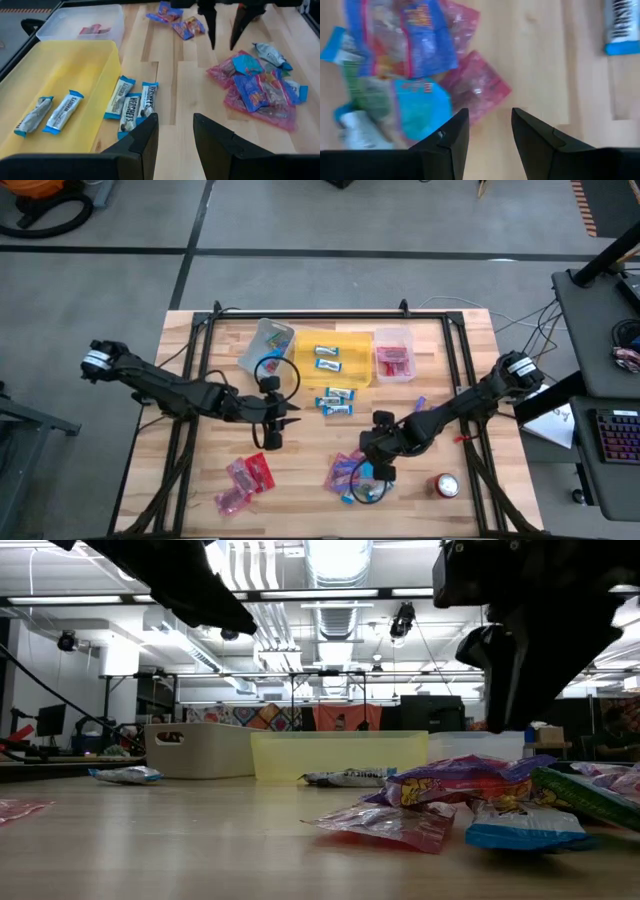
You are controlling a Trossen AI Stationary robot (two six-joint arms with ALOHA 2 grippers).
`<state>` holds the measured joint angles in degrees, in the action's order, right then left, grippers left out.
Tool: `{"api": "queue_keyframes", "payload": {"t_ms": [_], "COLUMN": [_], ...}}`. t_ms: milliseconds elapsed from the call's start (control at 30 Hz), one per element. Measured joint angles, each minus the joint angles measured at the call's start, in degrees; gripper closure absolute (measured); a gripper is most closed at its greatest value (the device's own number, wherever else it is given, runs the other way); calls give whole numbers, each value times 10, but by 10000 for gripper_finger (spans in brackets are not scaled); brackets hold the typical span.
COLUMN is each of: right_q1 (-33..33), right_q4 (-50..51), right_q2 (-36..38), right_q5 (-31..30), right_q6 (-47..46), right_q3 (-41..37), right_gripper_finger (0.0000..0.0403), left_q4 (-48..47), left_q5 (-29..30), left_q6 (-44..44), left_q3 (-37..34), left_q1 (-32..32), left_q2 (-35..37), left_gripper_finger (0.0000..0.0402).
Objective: Sort candy
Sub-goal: Put the red candy into the transparent bin
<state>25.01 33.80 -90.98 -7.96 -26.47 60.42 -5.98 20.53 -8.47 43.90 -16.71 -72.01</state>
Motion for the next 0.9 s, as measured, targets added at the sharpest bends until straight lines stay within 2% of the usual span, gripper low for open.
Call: {"api": "queue_keyframes", "payload": {"t_ms": [500, 900], "right_q1": [-5, -10], "right_q4": [-182, -257], "right_q2": [0, 0], "right_q5": [-12, -27], "right_q6": [62, 67], "right_q3": [-80, -153], "right_gripper_finger": [309, 353], "left_q4": [11, 32], "left_q5": [0, 1], "left_q6": [0, 7], "left_q3": [1, 1], "left_q1": [0, 0], "left_q2": [-5, -5], "left_gripper_finger": [294, 294]}}
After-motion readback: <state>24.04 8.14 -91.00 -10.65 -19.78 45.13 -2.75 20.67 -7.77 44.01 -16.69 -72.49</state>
